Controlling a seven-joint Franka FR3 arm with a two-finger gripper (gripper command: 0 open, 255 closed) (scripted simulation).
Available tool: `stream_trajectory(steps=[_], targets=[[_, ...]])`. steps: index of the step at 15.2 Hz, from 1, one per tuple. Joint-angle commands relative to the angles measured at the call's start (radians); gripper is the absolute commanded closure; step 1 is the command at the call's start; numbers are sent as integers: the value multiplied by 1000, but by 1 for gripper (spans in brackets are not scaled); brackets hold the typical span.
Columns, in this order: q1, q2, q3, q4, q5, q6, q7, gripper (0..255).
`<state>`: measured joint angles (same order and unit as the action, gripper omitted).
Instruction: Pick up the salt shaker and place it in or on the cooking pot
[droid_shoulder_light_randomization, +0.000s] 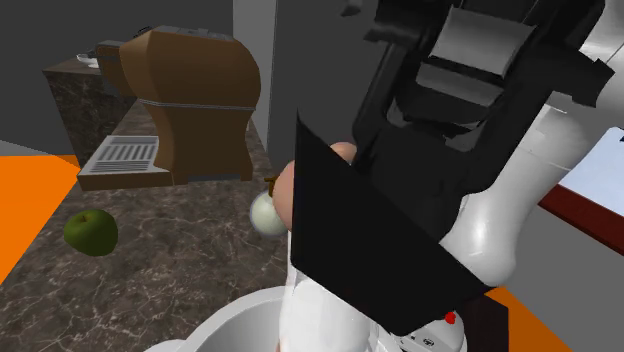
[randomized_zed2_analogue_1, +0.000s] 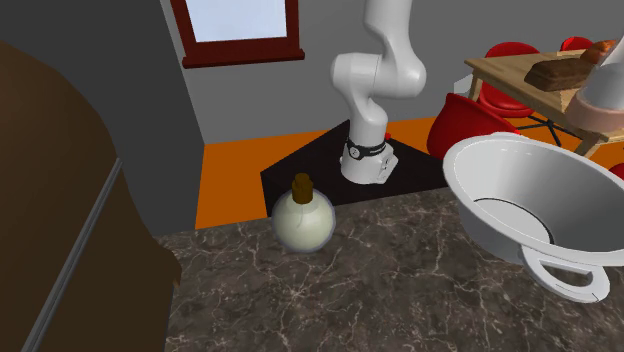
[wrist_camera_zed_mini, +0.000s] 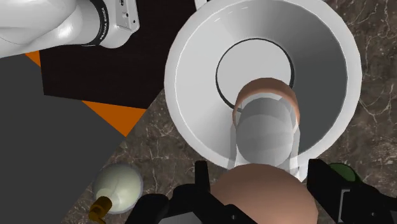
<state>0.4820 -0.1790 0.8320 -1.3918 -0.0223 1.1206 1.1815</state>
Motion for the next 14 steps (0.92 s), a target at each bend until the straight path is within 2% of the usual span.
stream_trajectory(steps=[1, 14], targets=[[12, 15, 34, 28, 0, -21, 52, 255], [29, -128, -39, -270, 85, 176, -8, 255]])
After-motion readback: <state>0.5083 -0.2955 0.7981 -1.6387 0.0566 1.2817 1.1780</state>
